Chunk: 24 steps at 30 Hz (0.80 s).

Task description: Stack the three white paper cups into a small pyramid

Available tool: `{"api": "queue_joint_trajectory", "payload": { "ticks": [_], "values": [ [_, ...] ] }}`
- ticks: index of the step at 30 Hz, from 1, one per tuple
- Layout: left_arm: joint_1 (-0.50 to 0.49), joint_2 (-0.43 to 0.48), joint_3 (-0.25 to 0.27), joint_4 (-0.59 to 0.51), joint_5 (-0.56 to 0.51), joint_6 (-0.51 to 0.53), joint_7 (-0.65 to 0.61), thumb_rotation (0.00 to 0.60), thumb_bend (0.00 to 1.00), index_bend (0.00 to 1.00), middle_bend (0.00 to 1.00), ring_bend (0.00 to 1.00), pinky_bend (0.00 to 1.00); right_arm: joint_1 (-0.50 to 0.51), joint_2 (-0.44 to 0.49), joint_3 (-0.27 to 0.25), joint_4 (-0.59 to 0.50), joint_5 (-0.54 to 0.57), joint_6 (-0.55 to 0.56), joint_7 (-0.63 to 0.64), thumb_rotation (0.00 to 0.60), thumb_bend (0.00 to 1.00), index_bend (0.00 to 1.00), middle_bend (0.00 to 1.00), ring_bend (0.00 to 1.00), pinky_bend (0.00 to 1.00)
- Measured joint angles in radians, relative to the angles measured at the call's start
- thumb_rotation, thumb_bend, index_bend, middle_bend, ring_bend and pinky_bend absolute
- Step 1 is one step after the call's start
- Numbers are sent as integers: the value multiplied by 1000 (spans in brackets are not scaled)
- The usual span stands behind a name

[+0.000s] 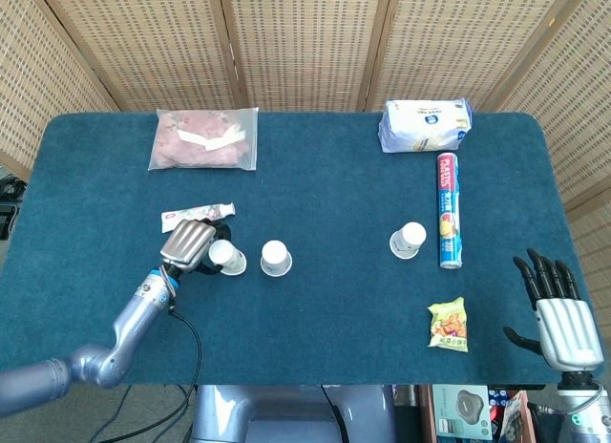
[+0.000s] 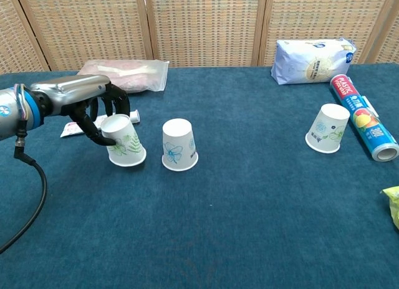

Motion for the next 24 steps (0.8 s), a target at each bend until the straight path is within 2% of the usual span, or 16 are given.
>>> {"api": "queue_joint_trajectory", "payload": {
  "ticks": [10, 18, 22, 24],
  "values": [
    [-50, -82, -4, 67, -45, -2, 46, 600, 218, 459, 443, 383, 475, 1, 12, 5, 3, 11, -2, 35, 600, 0, 0, 0, 0, 0],
    [-65, -115, -5, 94, -27, 23, 39, 600, 218, 459, 425, 379, 475, 1, 18, 5, 1, 11, -2, 47, 600, 0, 0, 0, 0, 0],
    [-72, -128, -5, 104, -13, 24, 15, 600, 218, 458, 392, 349, 474, 0, 19, 4, 0, 11, 0, 49, 600, 0, 0, 0, 0, 0],
    [-79, -135, -5, 112, -12, 19, 13, 600, 217, 437, 351, 303, 452, 0, 20, 4, 0, 10, 1, 49, 600, 0, 0, 0, 0, 0]
  ]
}}
